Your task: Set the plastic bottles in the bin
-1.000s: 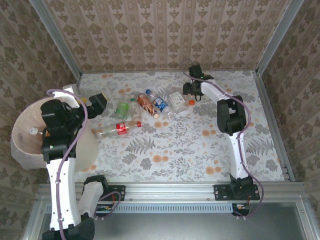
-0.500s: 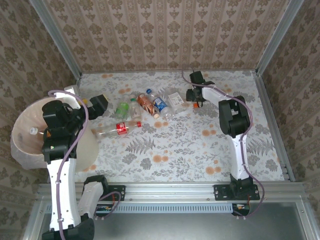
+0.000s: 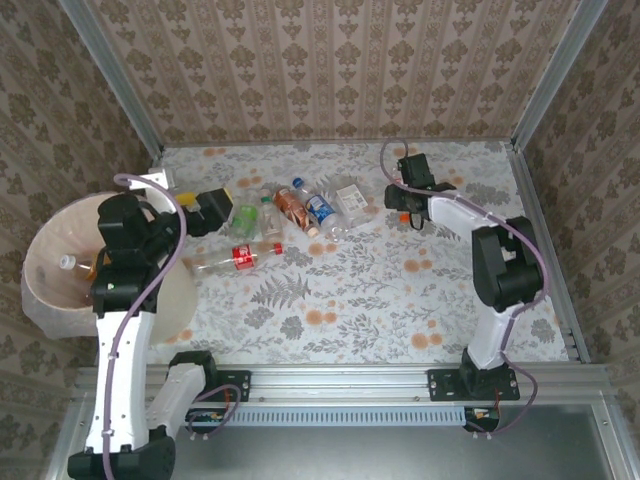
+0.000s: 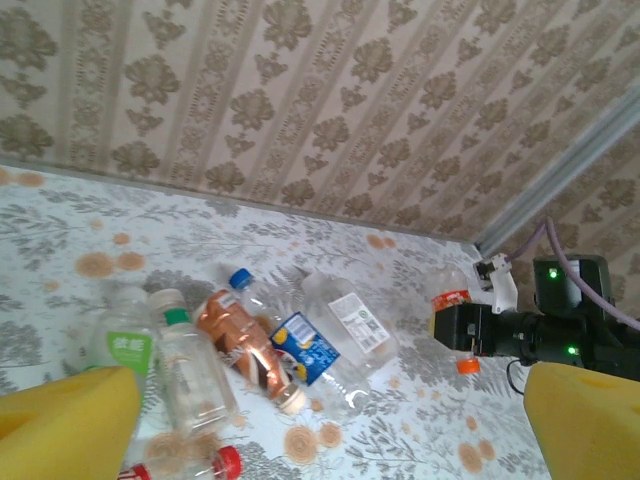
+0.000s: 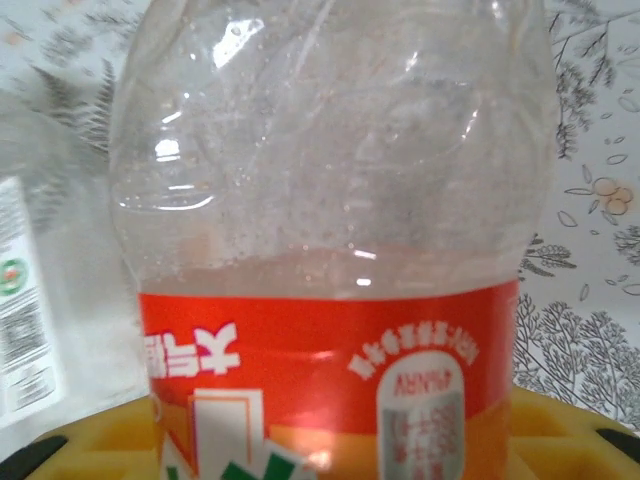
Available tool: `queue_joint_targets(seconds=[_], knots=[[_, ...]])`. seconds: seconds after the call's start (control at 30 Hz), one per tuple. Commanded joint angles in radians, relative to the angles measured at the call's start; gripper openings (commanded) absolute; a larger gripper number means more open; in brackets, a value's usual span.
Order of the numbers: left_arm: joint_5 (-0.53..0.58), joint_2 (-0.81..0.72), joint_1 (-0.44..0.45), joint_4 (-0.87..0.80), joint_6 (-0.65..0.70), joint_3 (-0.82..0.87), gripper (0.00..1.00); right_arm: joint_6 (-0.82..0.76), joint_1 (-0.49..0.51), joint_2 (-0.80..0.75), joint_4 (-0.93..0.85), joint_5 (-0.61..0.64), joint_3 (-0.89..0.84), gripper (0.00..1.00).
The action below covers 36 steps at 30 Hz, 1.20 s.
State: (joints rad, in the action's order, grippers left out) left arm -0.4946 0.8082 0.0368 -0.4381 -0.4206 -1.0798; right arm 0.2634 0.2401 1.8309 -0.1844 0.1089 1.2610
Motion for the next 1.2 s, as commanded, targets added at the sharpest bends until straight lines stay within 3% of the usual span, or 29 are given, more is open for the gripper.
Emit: queue_joint_targets(seconds=[0.0,0.23,0.43,0.67,0.87,1.17], knots=[[-0.01,0.022,0.055,0.068,-0.019,0.002,1.0,0.018,-0.003,-0.119,0.144,-0.093,-0.111,0.42],[0.053,0.119,0.185,0.112,-0.019,-0.014,1.0,0.098,0.019,-0.301,0.293,-0.218,-0.306,0.4],[0.129,0.183,0.305,0.2,-0.017,0.007,1.0,0.161,0.068,-0.432,0.358,-0.246,-0.431,0.38],[0.143,0.316,0.428,0.299,-0.01,-0.003,1.0,0.185,0.173,-0.558,0.392,-0.243,-0.496,0.37],[0.114,0.459,0.542,0.328,-0.009,-0.071,1.0,0.216,0.27,-0.556,0.498,-0.246,-0.516,0.36],[0.045,0.575,0.623,0.441,-0.051,-0.093,1.0,0.241,0.361,-0.448,0.636,-0.315,-0.455,0.36]])
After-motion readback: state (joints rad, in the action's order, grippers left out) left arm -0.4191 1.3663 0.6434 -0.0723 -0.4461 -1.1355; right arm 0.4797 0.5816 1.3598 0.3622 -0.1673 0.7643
